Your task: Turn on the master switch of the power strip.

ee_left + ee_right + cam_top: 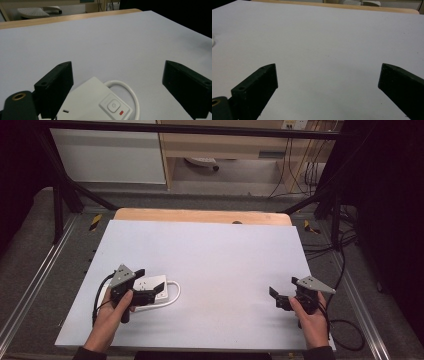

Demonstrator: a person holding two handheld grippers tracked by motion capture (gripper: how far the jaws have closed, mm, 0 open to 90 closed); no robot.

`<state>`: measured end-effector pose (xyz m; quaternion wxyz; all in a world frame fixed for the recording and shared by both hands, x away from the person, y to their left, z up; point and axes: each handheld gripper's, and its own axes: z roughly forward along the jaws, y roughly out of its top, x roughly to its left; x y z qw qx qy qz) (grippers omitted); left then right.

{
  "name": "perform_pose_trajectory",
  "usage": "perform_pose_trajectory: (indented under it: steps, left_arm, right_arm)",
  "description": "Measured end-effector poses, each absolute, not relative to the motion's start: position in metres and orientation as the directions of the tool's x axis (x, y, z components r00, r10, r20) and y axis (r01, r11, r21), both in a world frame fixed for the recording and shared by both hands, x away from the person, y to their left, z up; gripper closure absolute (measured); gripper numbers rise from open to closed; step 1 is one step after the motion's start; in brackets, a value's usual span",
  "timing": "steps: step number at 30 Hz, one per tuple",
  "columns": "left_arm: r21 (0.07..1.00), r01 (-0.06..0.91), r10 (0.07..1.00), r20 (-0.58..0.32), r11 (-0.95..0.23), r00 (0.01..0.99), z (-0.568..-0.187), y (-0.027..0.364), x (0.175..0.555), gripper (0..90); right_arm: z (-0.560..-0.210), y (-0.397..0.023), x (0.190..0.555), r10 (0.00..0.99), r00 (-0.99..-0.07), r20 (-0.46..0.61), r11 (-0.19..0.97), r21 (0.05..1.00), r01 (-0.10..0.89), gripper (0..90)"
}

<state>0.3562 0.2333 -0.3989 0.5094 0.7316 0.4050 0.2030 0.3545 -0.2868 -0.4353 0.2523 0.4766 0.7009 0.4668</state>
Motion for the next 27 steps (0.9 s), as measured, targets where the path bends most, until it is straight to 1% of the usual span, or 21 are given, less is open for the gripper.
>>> perform_pose_trajectory:
  steps: [21, 23, 27]
  left_arm:
    - [0.922, 0.384, 0.856, -0.154, -0.055, 0.493, -0.399, 0.298, 0.339, 10.1]
    - [0.921, 0.387, 0.864, -0.152, -0.054, 0.481, -0.4, 0.306, 0.336, 10.1]
    - [0.916, 0.399, 0.872, -0.157, -0.048, 0.464, -0.405, 0.318, 0.333, 10.1]
  right_arm:
    - [-0.437, -0.285, 0.356, 0.905, -0.417, 0.081, 0.124, 0.888, 0.443, 2.8]
    - [-0.439, -0.283, 0.357, 0.907, -0.414, 0.076, 0.133, 0.881, 0.454, 2.7]
    - [-0.449, -0.278, 0.364, 0.92, -0.387, 0.059, 0.166, 0.836, 0.523, 3.0]
